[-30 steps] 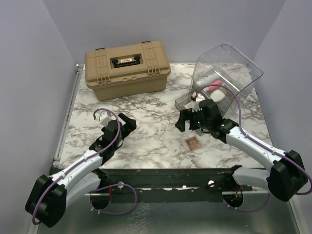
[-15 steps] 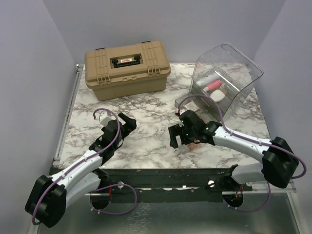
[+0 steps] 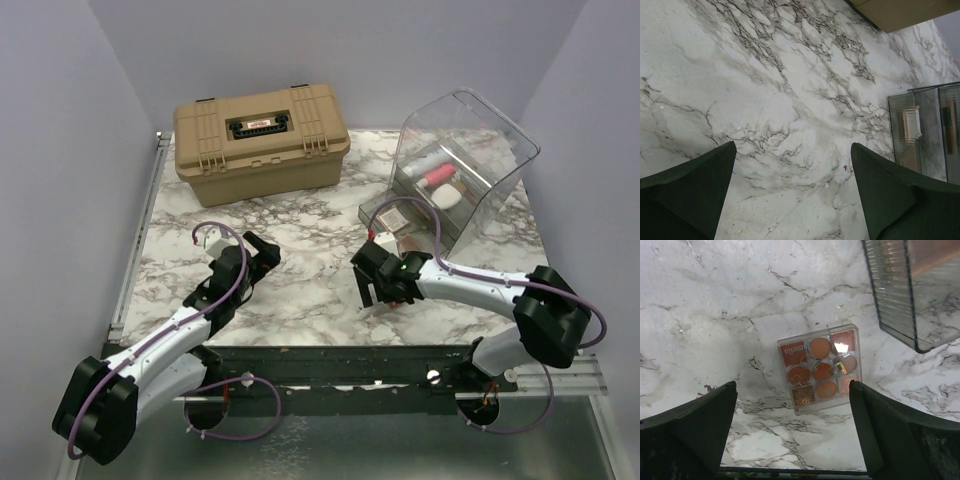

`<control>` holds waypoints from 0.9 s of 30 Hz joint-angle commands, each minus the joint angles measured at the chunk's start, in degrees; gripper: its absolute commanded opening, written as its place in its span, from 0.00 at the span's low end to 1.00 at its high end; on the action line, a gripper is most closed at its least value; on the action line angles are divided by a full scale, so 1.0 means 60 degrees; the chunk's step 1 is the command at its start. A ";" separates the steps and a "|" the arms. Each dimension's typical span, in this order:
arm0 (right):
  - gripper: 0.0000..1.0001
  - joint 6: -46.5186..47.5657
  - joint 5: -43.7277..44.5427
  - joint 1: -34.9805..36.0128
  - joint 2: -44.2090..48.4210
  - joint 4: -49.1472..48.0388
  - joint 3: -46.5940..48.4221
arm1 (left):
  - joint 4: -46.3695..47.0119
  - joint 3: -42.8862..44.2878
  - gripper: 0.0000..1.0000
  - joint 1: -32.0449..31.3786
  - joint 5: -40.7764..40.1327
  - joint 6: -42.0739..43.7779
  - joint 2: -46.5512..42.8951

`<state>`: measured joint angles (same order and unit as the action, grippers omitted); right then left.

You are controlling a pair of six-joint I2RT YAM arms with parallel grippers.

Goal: Organize the makeup
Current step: Pick up the makeup from the center of the board.

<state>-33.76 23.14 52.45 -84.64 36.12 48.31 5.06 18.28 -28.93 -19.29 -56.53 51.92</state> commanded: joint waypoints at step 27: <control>1.00 0.0111 -0.2178 -0.1490 0.0895 -0.1786 -0.1451 | 0.0046 0.0183 0.99 0.0075 0.0361 0.0031 0.0002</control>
<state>-33.41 14.44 43.66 -78.11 26.72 40.14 5.02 18.31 -28.82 -18.39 -56.51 51.88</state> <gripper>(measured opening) 0.998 0.989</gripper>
